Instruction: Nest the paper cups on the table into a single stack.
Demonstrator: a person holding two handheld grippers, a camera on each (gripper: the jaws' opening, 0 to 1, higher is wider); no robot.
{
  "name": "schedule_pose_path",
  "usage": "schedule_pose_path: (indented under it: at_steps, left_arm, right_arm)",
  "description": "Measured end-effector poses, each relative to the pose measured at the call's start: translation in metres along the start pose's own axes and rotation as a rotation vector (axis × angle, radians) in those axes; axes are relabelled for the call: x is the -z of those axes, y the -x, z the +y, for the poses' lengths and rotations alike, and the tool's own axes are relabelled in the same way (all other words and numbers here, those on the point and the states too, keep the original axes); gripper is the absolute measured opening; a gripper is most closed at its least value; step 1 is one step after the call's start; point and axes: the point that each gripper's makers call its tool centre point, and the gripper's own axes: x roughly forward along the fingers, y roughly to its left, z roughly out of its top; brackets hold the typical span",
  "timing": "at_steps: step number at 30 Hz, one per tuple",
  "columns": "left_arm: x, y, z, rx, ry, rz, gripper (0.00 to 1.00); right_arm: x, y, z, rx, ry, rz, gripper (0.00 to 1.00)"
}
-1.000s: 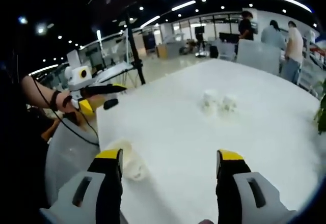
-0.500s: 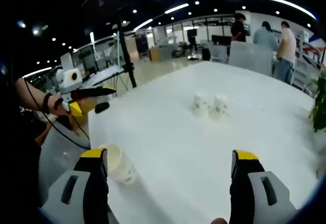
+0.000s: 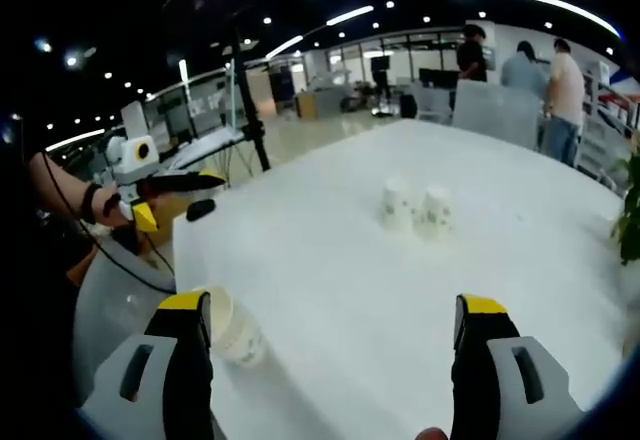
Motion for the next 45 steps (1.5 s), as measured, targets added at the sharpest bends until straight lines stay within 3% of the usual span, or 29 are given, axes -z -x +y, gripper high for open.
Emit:
schedule_pose_path:
  at_steps: [9,24,40,45]
  left_arm:
    - [0.009,-0.002,-0.001,0.001,0.019,0.012,0.93]
    - [0.010,-0.002,0.005,-0.020,0.033,0.002,0.94]
    - [0.020,-0.001,0.011,-0.049,0.041,0.012,0.93]
    - [0.018,-0.003,0.014,-0.053,0.044,0.016,0.93]
  right_arm:
    - [-0.015,-0.018,-0.029,0.015,0.051,0.013,1.00]
    - [-0.041,-0.049,-0.079,0.070,0.117,0.007,1.00]
    - [-0.033,-0.081,-0.107,0.069,0.105,0.046,0.98]
    - [-0.042,-0.089,-0.121,0.072,0.100,0.046,0.95]
